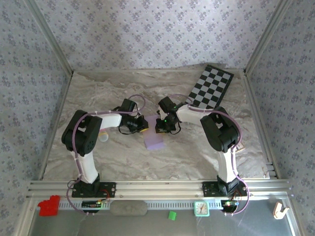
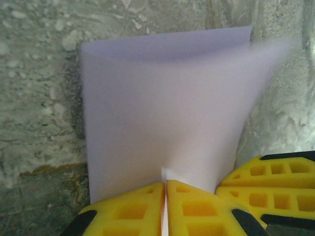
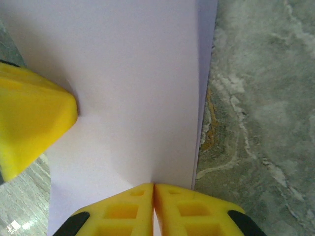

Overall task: Fold a paper plane with a square sheet of paper (pick it up from the middle)
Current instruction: First fold the square sheet of paper in half at the center of the table.

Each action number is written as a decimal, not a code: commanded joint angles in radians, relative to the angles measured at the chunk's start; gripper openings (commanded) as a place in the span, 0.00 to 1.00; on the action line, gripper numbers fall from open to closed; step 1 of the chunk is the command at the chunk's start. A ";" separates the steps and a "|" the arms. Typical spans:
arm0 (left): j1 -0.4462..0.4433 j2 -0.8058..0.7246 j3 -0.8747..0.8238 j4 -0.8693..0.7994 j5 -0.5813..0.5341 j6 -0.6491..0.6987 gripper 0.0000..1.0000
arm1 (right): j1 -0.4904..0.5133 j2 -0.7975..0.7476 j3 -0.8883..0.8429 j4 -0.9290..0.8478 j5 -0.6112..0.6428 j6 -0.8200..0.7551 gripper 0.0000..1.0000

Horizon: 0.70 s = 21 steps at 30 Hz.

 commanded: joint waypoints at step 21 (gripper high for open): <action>0.086 -0.052 0.140 -0.135 0.017 0.120 0.12 | -0.008 0.136 -0.084 -0.146 0.195 -0.033 0.13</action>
